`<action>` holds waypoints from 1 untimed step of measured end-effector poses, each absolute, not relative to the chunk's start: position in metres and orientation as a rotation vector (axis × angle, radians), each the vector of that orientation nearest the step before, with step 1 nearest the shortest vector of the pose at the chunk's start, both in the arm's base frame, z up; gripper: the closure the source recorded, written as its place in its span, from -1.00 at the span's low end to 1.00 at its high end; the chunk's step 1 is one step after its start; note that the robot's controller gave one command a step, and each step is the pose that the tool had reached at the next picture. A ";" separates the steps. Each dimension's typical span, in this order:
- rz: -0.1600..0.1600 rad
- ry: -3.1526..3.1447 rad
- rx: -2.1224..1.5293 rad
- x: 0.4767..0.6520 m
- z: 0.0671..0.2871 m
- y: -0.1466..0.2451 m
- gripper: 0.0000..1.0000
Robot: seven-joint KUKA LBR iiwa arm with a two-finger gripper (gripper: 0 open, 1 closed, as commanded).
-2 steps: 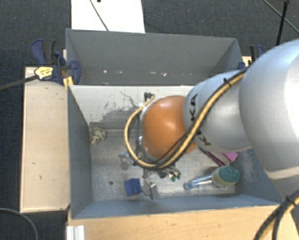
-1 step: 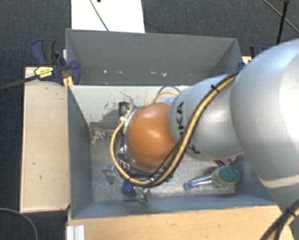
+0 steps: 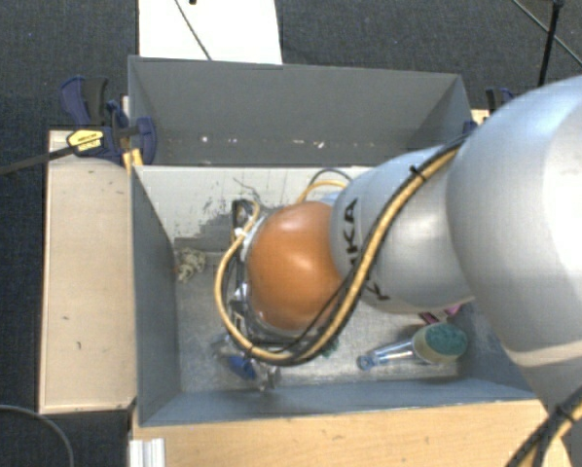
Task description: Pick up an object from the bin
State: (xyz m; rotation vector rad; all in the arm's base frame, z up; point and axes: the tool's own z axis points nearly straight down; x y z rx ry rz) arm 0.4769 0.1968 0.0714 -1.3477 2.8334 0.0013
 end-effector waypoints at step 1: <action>0.000 2.832 -1.333 0.487 0.206 0.203 1.00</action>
Offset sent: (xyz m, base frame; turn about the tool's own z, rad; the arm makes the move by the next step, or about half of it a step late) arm 0.0076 0.0050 0.1291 0.0020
